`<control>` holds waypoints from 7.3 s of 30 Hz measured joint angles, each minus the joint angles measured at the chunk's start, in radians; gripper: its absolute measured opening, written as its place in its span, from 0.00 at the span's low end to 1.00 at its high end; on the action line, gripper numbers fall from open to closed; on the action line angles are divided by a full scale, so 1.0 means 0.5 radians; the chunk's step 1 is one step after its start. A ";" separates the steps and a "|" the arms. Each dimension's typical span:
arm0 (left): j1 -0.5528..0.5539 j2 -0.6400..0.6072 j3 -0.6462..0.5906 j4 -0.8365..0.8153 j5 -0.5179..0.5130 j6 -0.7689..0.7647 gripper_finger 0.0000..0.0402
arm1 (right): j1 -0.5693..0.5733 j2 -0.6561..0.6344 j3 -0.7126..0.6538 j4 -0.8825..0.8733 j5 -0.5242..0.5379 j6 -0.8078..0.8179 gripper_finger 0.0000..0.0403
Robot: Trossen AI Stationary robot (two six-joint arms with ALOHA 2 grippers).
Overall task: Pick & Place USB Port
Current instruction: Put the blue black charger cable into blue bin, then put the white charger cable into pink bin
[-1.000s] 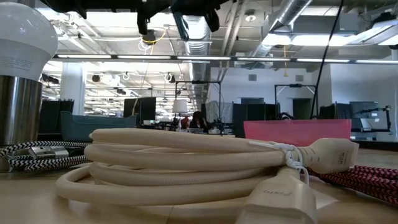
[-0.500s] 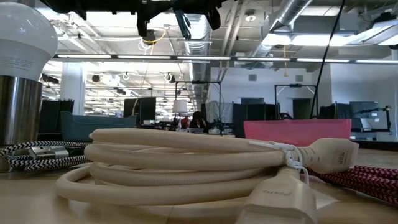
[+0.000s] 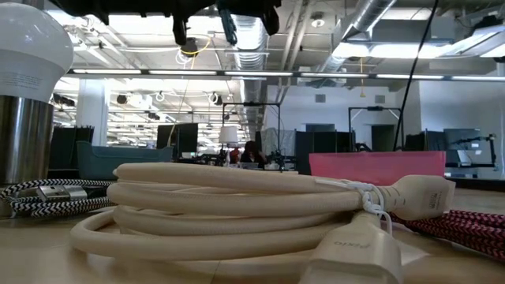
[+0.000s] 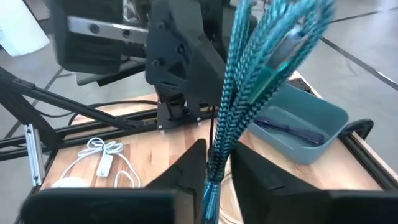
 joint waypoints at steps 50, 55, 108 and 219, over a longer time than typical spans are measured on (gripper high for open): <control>0.903 -0.329 0.005 -2.076 -1.150 0.640 0.02 | -0.196 -1.140 -0.774 -1.158 0.913 0.428 0.18; 0.929 -0.138 0.005 -2.064 -1.149 0.689 0.02 | -0.143 -1.270 -0.888 -1.128 0.959 0.518 0.18; 0.851 -0.319 0.006 -1.795 -0.431 0.640 0.19 | -0.092 -1.373 -0.891 -1.050 0.802 0.369 0.18; -0.036 -0.655 0.006 -0.819 -0.192 0.576 0.13 | 1.976 0.437 -0.529 -1.957 -0.303 3.481 0.37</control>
